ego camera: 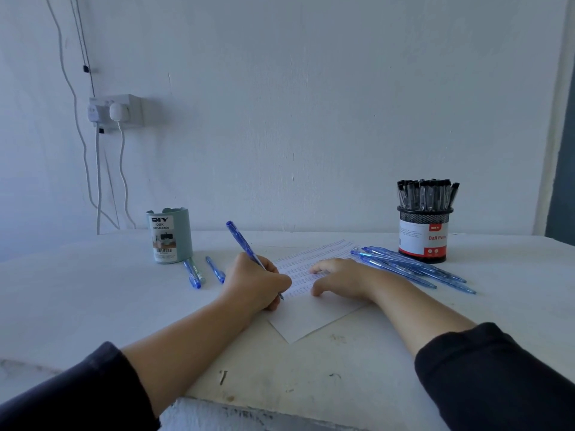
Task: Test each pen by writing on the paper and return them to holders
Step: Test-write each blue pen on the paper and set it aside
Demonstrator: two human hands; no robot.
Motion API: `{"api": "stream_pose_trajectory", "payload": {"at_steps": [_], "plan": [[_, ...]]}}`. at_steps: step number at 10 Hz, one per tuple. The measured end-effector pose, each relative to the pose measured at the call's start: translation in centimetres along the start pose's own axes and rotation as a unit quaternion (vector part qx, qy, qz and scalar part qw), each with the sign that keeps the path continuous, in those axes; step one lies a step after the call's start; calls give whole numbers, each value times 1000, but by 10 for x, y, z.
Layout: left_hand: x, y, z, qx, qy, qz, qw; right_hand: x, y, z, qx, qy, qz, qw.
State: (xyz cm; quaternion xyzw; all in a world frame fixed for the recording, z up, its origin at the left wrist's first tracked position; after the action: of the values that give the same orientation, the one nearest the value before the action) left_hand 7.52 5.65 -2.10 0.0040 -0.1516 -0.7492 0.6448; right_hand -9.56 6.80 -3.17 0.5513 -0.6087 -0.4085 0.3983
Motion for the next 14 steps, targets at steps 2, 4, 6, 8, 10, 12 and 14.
{"api": "stream_pose_trajectory", "payload": {"at_steps": [2, 4, 6, 8, 10, 12, 14], "plan": [[-1, -2, 0, -7, -11, -12, 1000, 1, 0, 0, -3, 0, -1, 1000], [-1, -3, 1, 4, -9, -13, 1000, -1, 0, -1, -3, -2, 0, 1000], [-1, -2, 1, 3, -17, -11, 1000, -1, 0, 0, 1, -5, 1, 1000], [0, -2, 0, 6, -20, -10, 1000, 0, 0, 0, -3, -5, 0, 1000], [1, -3, -1, -1, -12, -18, 1000, 0, 0, 1, 3, -7, -5, 1000], [6, 6, 0, -167, 37, -5, 985, -1, 1, 0, -13, -1, -3, 1000], [27, 10, 12, -260, 50, 56, 963, 1, 3, 1, -34, -1, 2, 999]]}}
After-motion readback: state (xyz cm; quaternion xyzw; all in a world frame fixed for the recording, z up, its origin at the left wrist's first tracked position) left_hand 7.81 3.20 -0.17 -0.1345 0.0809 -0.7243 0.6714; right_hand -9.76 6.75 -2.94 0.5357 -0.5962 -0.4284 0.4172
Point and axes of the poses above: each hand's wrist, its own x-axis towards the middle knuckle, its own y-axis out of the back of the hand, z = x × y, the point moved 3 cm from there along x, towards the middle knuckle, and after that the axes turned 10 degrees about -x, right-handed, at the moved point
